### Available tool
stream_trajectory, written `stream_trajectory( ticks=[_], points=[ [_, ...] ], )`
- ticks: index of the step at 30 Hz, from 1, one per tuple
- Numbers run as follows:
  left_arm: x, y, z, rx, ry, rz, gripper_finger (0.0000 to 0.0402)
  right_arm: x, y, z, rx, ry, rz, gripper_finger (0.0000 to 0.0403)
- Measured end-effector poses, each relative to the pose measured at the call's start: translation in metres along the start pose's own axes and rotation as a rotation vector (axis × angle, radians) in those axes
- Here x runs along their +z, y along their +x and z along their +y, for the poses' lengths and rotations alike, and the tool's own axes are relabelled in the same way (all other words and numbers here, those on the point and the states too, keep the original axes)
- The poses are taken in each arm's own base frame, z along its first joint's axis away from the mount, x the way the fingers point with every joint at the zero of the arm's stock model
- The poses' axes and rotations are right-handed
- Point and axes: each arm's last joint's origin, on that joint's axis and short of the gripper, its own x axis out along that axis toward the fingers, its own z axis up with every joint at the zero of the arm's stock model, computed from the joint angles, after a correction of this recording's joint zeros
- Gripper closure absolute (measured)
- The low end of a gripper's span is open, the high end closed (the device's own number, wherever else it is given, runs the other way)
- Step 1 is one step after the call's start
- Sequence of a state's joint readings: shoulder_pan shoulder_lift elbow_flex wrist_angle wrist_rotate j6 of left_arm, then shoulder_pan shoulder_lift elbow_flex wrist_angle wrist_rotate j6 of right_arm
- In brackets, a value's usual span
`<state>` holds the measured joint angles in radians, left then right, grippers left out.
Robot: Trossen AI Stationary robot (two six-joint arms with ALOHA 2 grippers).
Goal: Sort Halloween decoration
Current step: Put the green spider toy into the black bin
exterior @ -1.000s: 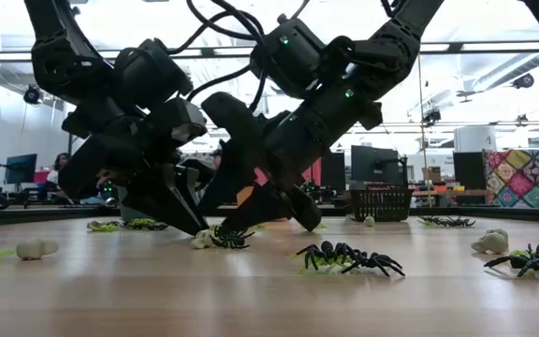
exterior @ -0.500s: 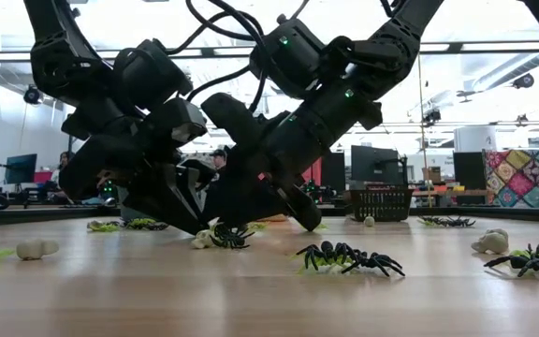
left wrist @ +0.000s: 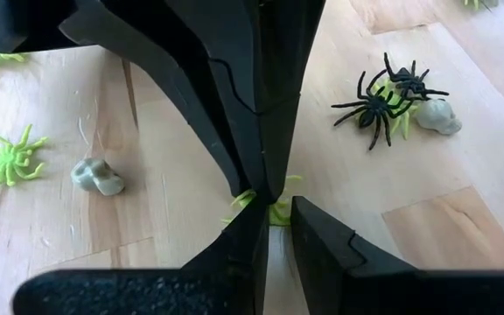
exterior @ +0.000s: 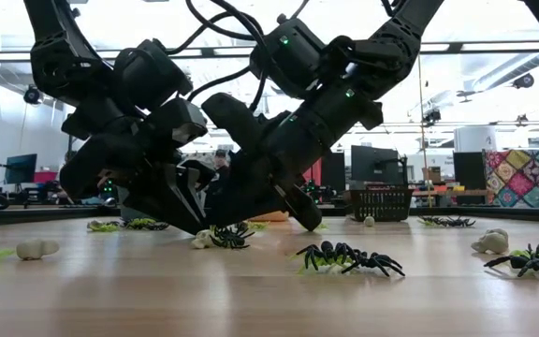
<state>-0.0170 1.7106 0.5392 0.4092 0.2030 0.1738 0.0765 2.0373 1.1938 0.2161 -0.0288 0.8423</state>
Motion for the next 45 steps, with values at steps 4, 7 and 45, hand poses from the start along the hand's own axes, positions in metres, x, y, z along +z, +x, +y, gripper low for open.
stream_trajectory(
  ticks=[4, 7, 45],
  points=[
    [0.001, -0.002, 0.0, -0.01, 0.0, -0.003, 0.0365, 0.0, 0.0, 0.0, -0.002, -0.004, -0.002, 0.0394],
    [0.001, -0.002, -0.001, -0.016, -0.018, -0.006, 0.0365, 0.0, 0.0, 0.0, -0.002, -0.008, -0.002, 0.0394],
    [0.022, -0.046, -0.005, 0.026, -0.078, -0.025, 0.0245, 0.013, -0.021, 0.006, -0.027, -0.128, 0.007, 0.0394]
  ],
)
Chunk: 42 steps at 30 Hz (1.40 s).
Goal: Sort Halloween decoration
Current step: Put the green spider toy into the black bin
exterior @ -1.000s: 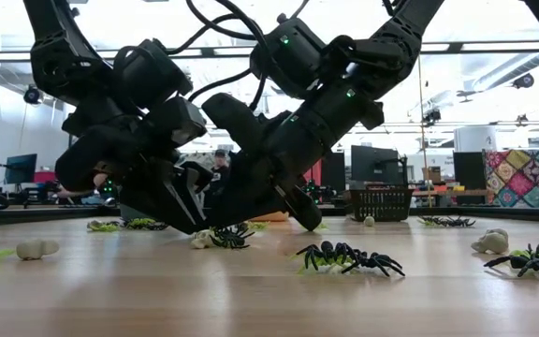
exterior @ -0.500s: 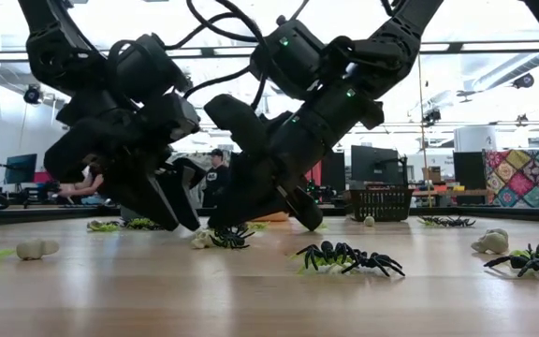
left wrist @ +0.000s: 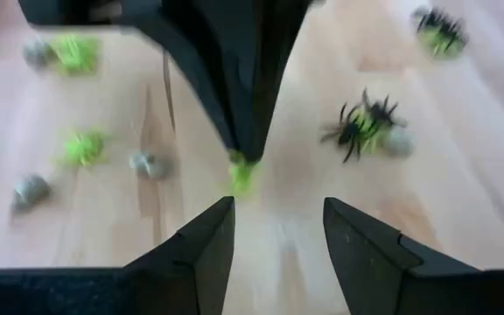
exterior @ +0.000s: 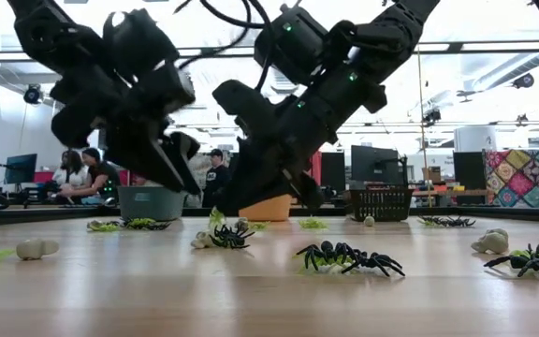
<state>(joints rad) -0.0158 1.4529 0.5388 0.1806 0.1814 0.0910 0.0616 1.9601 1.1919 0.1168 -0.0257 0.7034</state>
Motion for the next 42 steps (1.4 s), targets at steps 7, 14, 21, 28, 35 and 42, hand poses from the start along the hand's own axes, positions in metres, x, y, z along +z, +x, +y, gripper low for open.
stream_trajectory(
  ticks=[7, 14, 21, 28, 35, 42],
  points=[
    [0.016, -0.023, -0.003, 0.008, 0.004, -0.1, 0.026, 0.009, -0.016, -0.001, -0.033, -0.037, 0.016, 0.0394],
    [0.024, -0.039, -0.005, 0.012, -0.001, -0.17, 0.0271, 0.016, -0.028, -0.001, -0.062, -0.075, 0.003, 0.0394],
    [0.026, -0.042, -0.006, 0.01, -0.014, -0.183, 0.0272, 0.026, -0.045, -0.005, -0.095, -0.091, 0.013, 0.0394],
    [0.026, -0.042, -0.006, 0.009, -0.015, -0.182, 0.0272, 0.039, -0.074, -0.014, -0.163, -0.111, 0.034, 0.0394],
    [0.025, -0.041, -0.006, 0.009, -0.018, -0.181, 0.0272, 0.053, -0.125, -0.042, -0.416, -0.081, 0.044, 0.0394],
    [0.026, -0.042, -0.006, 0.009, -0.016, -0.187, 0.0272, 0.062, -0.167, -0.1, -0.78, 0.065, 0.076, 0.0394]
  ],
)
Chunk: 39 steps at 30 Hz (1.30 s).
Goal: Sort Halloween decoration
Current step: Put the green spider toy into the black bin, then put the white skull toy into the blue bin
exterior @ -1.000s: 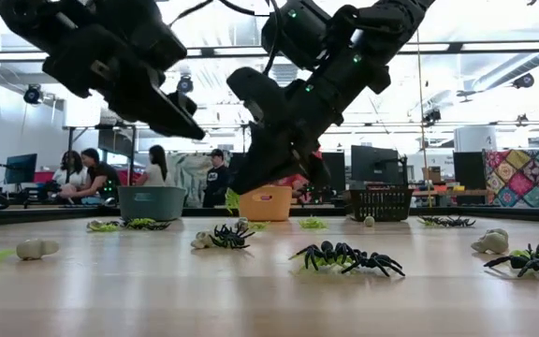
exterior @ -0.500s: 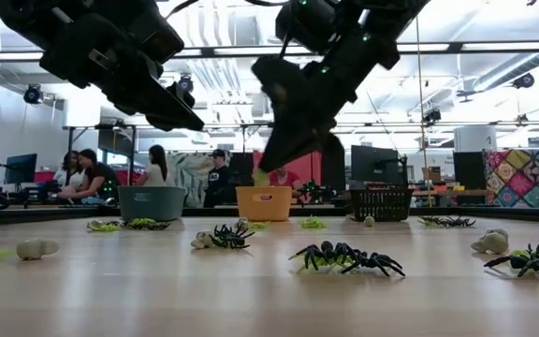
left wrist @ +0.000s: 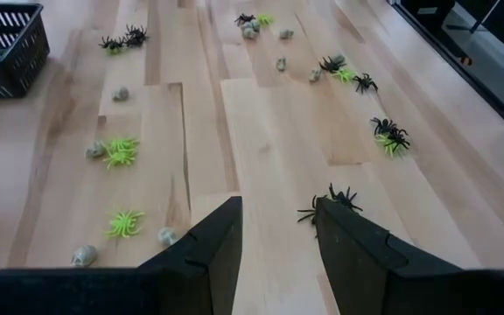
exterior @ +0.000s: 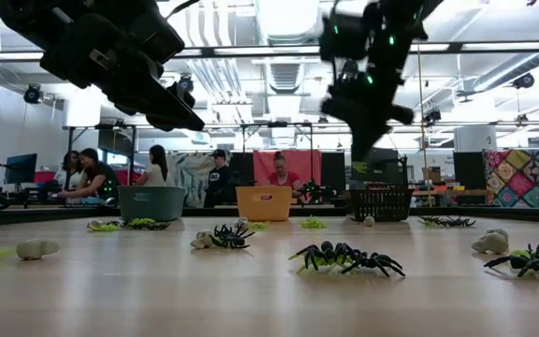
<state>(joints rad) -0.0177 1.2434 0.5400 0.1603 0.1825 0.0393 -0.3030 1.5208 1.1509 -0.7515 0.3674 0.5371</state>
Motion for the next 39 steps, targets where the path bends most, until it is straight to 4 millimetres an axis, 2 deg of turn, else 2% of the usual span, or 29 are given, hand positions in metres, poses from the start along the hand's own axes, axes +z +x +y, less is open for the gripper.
stream_trajectory(
  ticks=[3, 7, 11, 19, 24, 29, 34, 39],
  points=[
    [0.001, 0.0, 0.0, 0.001, 0.002, -0.006, 0.0272, 0.003, 0.018, -0.024, -0.046, 0.062, 0.024, 0.0394],
    [0.0, 0.0, 0.0, 0.016, 0.001, -0.005, 0.0272, 0.002, 0.039, -0.041, -0.061, 0.103, 0.018, 0.0393],
    [0.0, 0.0, 0.001, 0.017, -0.005, 0.003, 0.0272, 0.0, 0.046, -0.047, -0.048, 0.105, 0.016, 0.0381],
    [-0.008, 0.009, 0.004, 0.081, -0.03, 0.049, 0.0272, 0.002, 0.044, -0.047, -0.04, 0.095, 0.006, 0.0344],
    [-0.016, 0.018, 0.005, 0.093, -0.078, 0.097, 0.0272, 0.008, 0.027, -0.042, -0.004, 0.081, -0.06, 0.0344],
    [-0.023, 0.029, 0.007, 0.095, -0.1, 0.12, 0.0272, 0.007, -0.005, -0.031, 0.068, 0.018, -0.17, 0.0342],
    [-0.025, 0.041, 0.009, 0.096, -0.1, 0.077, 0.0271, -0.005, -0.038, -0.02, 0.153, -0.037, -0.252, 0.0342],
    [-0.028, 0.052, 0.011, 0.096, -0.094, 0.046, 0.0256, -0.023, -0.062, -0.008, 0.205, -0.093, -0.339, 0.0342]
  ],
)
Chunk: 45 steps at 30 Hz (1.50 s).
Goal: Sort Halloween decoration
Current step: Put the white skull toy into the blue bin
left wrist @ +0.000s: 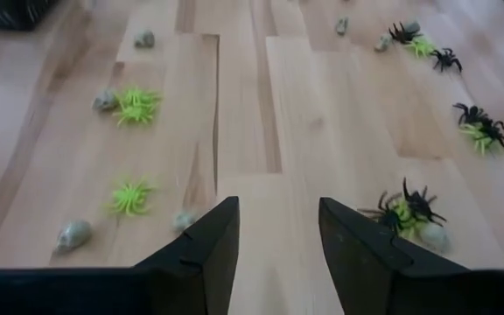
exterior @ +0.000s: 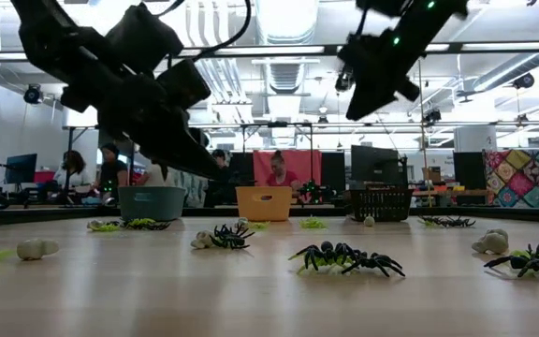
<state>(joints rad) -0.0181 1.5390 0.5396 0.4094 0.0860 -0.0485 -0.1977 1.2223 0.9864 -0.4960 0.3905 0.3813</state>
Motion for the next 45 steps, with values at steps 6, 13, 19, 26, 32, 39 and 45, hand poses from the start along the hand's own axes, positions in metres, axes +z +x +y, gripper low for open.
stream_trajectory(
  ticks=[6, 13, 19, 26, 32, 39, 45],
  points=[
    [-0.007, 0.009, 0.003, 0.058, -0.012, 0.023, 0.022, -0.019, -0.015, 0.027, 0.081, -0.111, -0.084, 0.0342],
    [-0.013, 0.024, 0.007, 0.148, -0.042, 0.056, 0.0199, -0.042, -0.015, 0.049, 0.199, -0.153, -0.174, 0.0342],
    [-0.015, 0.038, 0.009, 0.188, -0.039, 0.08, 0.0198, -0.051, -0.012, 0.051, 0.223, -0.121, -0.194, 0.0342],
    [-0.017, 0.045, 0.012, 0.249, -0.018, 0.088, 0.0204, -0.051, -0.012, 0.051, 0.224, -0.111, -0.193, 0.0342],
    [-0.017, 0.046, 0.012, 0.248, -0.017, 0.089, 0.0231, -0.051, -0.012, 0.051, 0.223, -0.115, -0.19, 0.0342],
    [-0.017, 0.046, 0.012, 0.248, -0.017, 0.085, 0.0262, -0.051, -0.012, 0.051, 0.223, -0.116, -0.19, 0.0342],
    [-0.017, 0.046, 0.012, 0.249, -0.017, 0.086, 0.0287, -0.051, -0.012, 0.051, 0.223, -0.116, -0.189, 0.0342]
  ],
)
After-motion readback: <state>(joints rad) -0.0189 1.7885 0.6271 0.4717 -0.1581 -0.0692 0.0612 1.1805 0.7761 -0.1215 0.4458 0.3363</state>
